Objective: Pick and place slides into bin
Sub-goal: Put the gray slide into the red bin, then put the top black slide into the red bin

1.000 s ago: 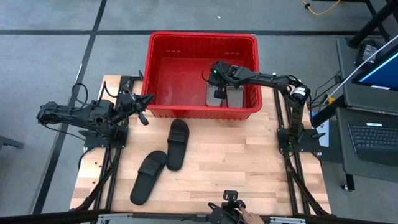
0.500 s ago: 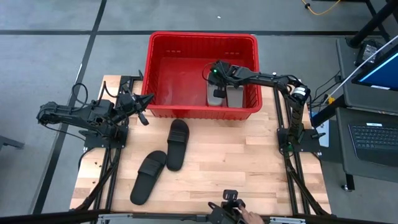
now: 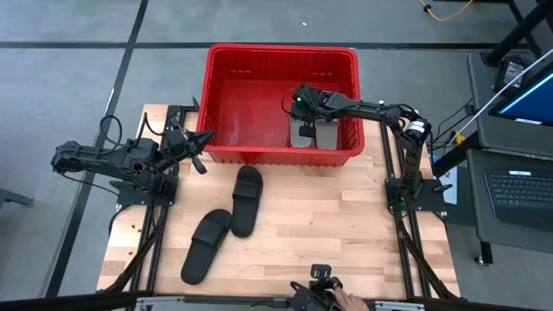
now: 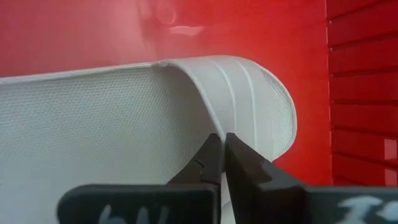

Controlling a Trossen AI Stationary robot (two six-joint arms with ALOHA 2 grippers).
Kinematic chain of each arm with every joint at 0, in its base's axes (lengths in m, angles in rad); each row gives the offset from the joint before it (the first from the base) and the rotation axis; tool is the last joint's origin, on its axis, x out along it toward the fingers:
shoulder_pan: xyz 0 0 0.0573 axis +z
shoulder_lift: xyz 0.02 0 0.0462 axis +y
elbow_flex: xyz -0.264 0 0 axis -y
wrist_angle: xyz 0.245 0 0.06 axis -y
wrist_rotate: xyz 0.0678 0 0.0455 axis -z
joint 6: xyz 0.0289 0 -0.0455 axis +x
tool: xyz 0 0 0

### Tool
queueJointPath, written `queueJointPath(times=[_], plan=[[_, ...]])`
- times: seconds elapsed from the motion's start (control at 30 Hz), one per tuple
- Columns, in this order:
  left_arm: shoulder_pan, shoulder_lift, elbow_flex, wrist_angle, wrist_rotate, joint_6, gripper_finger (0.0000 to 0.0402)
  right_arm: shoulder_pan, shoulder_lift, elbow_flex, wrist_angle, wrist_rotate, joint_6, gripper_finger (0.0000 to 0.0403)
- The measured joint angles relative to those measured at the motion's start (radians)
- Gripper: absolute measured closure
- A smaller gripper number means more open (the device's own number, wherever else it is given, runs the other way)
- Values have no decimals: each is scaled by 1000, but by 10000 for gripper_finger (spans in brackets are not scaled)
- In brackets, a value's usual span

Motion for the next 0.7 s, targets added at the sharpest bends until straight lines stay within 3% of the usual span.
queueJointPath(times=[0.27, 0.43, 0.7], plan=[[0, 0, 0, 0, 0, 0, 396, 0, 0, 0, -1, -4, 16, 368], [0, 0, 0, 0, 1, -1, 399, 0, 0, 0, -27, -82, 20, 332], [0, 0, 0, 0, 1, -2, 396, 0, 0, 0, -43, -78, 28, 273]])
